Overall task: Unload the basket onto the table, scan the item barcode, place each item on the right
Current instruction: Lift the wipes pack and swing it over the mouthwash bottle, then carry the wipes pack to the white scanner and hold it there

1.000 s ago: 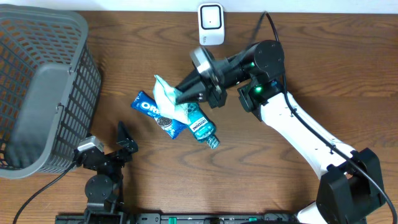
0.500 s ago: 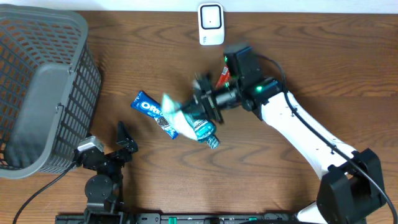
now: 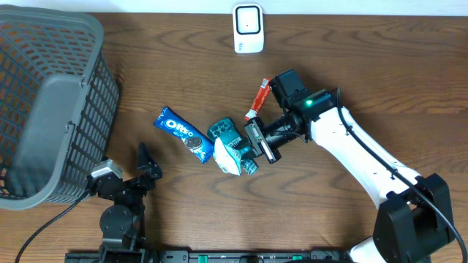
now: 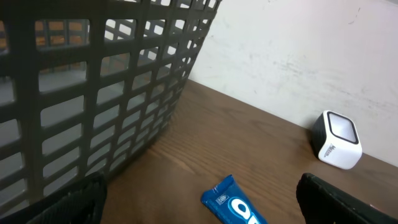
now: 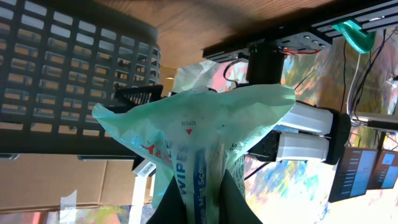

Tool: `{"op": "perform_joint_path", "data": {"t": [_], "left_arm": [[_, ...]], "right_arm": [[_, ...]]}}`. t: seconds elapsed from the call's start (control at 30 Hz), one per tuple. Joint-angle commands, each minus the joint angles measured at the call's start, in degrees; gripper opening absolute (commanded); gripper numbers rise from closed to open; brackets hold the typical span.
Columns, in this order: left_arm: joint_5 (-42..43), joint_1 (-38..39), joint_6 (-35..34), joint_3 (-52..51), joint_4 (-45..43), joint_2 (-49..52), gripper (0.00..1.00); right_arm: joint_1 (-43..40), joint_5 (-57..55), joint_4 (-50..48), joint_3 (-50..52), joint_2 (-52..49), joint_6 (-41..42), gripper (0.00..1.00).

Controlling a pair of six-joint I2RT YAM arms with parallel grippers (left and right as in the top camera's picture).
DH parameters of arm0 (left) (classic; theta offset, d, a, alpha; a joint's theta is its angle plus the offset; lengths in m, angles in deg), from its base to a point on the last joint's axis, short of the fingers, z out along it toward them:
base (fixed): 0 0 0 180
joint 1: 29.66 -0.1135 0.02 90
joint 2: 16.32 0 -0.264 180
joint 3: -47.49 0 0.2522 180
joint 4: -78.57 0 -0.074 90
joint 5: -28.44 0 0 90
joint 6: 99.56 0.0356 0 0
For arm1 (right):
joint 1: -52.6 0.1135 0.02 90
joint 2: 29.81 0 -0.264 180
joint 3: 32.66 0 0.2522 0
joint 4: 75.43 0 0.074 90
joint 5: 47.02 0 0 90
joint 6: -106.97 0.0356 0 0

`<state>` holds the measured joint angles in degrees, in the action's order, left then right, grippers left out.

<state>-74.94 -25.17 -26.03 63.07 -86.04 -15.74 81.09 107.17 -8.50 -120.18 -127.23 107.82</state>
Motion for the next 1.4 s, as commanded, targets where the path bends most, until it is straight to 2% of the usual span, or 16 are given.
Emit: {"op": "perform_joint_path", "data": {"t": [0.0,0.17,0.27,0.37,0.43,0.5,0.53,0.7,0.8,0.93,1.03,1.2,1.37], "left_arm": [[0.13,-0.31,0.35,-1.60,1.09,-0.35,0.98],[0.13,-0.31,0.35,-1.60,1.09,-0.35,0.98],[0.13,-0.31,0.35,-1.60,1.09,-0.35,0.98],[0.13,-0.31,0.35,-1.60,1.09,-0.35,0.98],[0.13,-0.31,0.35,-1.60,1.09,-0.35,0.98],[0.13,-0.31,0.35,-1.60,1.09,-0.35,0.98],[0.13,-0.31,0.35,-1.60,1.09,-0.35,0.98],[0.13,-0.31,0.35,-1.60,1.09,-0.35,0.98],[0.13,-0.31,0.35,-1.60,1.09,-0.35,0.98],[0.13,-0.31,0.35,-1.60,1.09,-0.35,0.98],[0.13,-0.31,0.35,-1.60,1.09,-0.35,0.98],[0.13,-0.31,0.35,-1.60,1.09,-0.35,0.98],[0.13,-0.31,0.35,-1.60,1.09,-0.35,0.98]], "right_arm": [[0.00,1.29,0.24,-0.68,0.68,1.53,0.02],[-0.07,-0.72,-1.20,-0.70,0.68,-1.07,0.01],[-0.07,-9.92,-6.56,-0.70,0.68,-6.03,0.01],[-0.04,-24.50,-19.43,-0.70,0.68,-19.06,0.02],[-0.04,-29.94,-23.67,-0.70,0.68,-25.11,0.02],[-0.07,-34.23,-25.18,-0.70,0.68,-22.91,0.02],[-0.07,-37.92,-24.96,-0.70,0.68,-19.21,0.02],[0.24,-55.12,-18.01,-0.70,0.68,8.94,0.02],[0.81,-64.63,-18.56,-0.70,0.68,17.27,0.01],[1.51,-77.29,-23.32,-0.70,0.68,17.68,0.02],[1.27,-83.67,-28.83,-0.70,0.48,13.68,0.02],[-1.20,-86.38,-40.70,-1.38,-2.82,5.42,0.02],[-3.48,-86.33,-42.25,-8.04,-11.10,4.17,0.02]]}}
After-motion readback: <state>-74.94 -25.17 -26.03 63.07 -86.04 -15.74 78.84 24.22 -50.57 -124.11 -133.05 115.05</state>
